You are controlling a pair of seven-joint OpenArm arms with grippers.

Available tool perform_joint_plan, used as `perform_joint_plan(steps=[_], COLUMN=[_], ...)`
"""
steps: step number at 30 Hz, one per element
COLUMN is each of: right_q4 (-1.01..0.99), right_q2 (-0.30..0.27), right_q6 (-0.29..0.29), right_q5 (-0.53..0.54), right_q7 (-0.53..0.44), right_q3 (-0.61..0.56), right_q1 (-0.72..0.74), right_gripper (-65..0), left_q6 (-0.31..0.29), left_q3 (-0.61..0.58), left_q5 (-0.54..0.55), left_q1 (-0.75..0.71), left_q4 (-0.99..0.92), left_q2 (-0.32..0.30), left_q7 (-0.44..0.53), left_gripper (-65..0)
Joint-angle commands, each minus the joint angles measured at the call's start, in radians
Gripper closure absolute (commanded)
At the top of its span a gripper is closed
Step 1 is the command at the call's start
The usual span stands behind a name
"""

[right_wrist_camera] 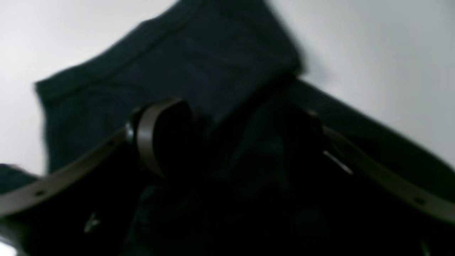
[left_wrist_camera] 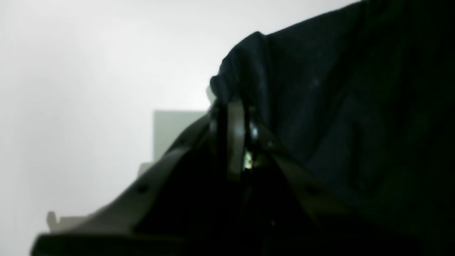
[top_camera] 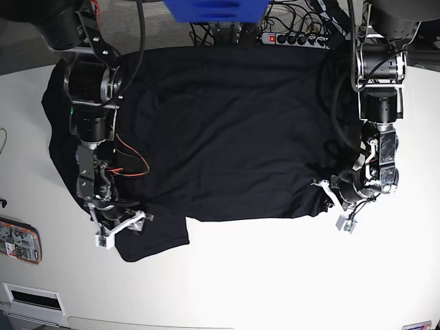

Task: Fold the T-shirt properly
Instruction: 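Adjust the right gripper's grip on the hem corner near the sleeve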

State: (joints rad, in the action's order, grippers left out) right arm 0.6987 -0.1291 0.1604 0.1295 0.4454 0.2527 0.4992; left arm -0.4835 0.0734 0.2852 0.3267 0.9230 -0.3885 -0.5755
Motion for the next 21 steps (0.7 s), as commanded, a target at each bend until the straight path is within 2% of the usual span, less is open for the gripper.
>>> perform_joint_plan(steps=[1, 5, 8, 10, 14, 21], right_q4=[0.016, 0.013, 0.013, 0.016, 0.016, 0.016], right_q2=[0.004, 0.013, 0.013, 0.013, 0.013, 0.013], right_q6=[0.003, 0.003, 0.003, 0.003, 0.003, 0.001], right_q5=[0.008, 0.008, 0.008, 0.008, 0.008, 0.009], right_q7=[-0.012, -0.012, -0.012, -0.017, -0.020, -0.013], right_q3=[0.000, -0.010, -0.079, -0.125, -0.146, -0.040], right_q1=[0.031, 0.031, 0.031, 0.031, 0.031, 0.031], right_gripper=[-42.2, -42.1, -39.5, -30.2, 0.0, 0.0], left_q6=[0.015, 0.015, 0.015, 0.015, 0.015, 0.015], left_q3=[-0.002, -0.002, -0.002, -0.002, -0.002, -0.002], left_q5=[-0.054, -0.054, -0.054, -0.054, -0.054, -0.054], left_q1=[-0.005, -0.005, -0.005, -0.005, -0.005, -0.005], left_q4=[-0.005, -0.005, -0.005, -0.005, -0.005, -0.005], left_q2=[-0.010, -0.011, -0.011, -0.011, -0.011, -0.013], left_q7=[-0.076, -0.076, -0.076, -0.076, -0.076, -0.074], left_gripper=[0.0, 0.0, 0.0, 0.0, 0.0, 0.0])
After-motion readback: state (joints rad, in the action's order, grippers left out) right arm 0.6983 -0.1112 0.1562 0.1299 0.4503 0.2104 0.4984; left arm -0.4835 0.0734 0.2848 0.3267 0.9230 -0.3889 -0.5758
